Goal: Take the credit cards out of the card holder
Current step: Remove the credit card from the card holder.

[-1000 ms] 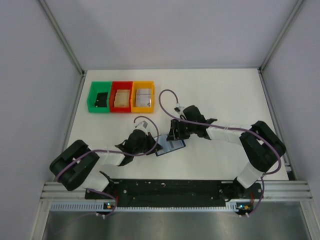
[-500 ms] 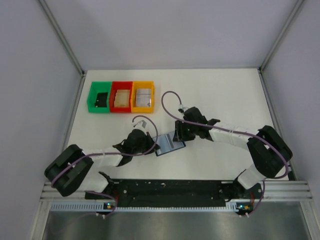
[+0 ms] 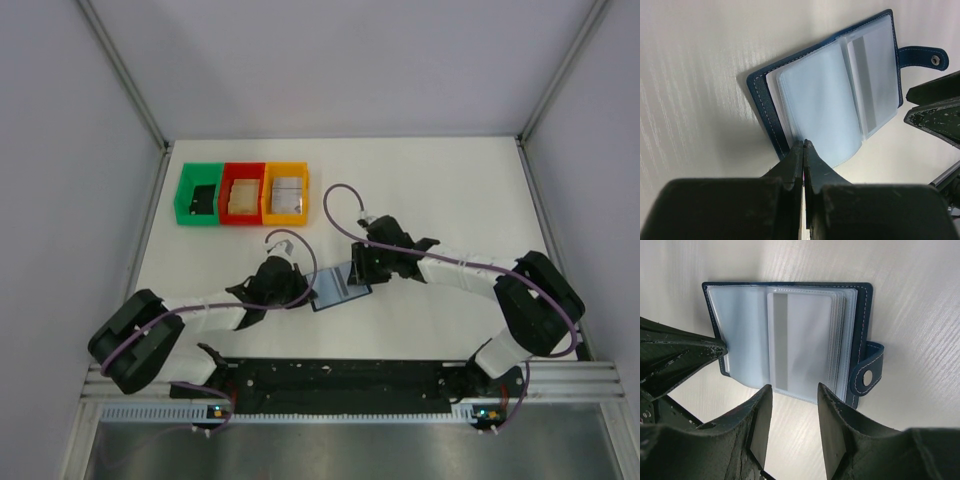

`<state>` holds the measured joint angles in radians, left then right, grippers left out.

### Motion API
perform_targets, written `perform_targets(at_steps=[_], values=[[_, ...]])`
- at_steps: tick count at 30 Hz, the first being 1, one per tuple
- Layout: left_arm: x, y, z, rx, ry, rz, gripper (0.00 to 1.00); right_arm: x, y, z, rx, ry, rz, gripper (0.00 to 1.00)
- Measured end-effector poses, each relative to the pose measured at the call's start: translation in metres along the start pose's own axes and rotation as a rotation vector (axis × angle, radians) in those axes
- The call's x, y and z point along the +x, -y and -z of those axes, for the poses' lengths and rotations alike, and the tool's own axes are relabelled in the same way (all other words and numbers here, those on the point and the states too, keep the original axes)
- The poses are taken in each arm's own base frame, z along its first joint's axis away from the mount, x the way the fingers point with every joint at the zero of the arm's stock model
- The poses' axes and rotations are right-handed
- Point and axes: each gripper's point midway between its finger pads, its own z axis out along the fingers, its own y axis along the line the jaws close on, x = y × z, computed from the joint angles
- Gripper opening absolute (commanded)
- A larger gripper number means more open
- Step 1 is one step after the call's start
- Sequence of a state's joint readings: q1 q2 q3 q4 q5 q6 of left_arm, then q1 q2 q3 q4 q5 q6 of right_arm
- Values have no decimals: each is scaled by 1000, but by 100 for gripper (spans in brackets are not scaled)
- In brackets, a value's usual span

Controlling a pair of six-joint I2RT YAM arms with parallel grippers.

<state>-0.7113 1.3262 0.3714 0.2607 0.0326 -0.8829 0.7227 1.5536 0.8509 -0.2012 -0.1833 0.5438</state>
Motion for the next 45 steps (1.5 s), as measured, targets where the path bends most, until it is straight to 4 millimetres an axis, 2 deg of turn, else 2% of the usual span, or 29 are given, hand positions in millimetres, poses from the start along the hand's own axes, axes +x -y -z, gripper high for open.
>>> perform_targets(at_steps=[15,26,45], values=[[0,3,-2,3,-5,-20,0,17,15,-1,59,-47,-29,40],[1,4,-3,5,-10,-24,0,16,11,-1,38,-49,-29,35],[2,5,-3,7,-12,-27,0,16,17,-4,74,-42,-40,36]])
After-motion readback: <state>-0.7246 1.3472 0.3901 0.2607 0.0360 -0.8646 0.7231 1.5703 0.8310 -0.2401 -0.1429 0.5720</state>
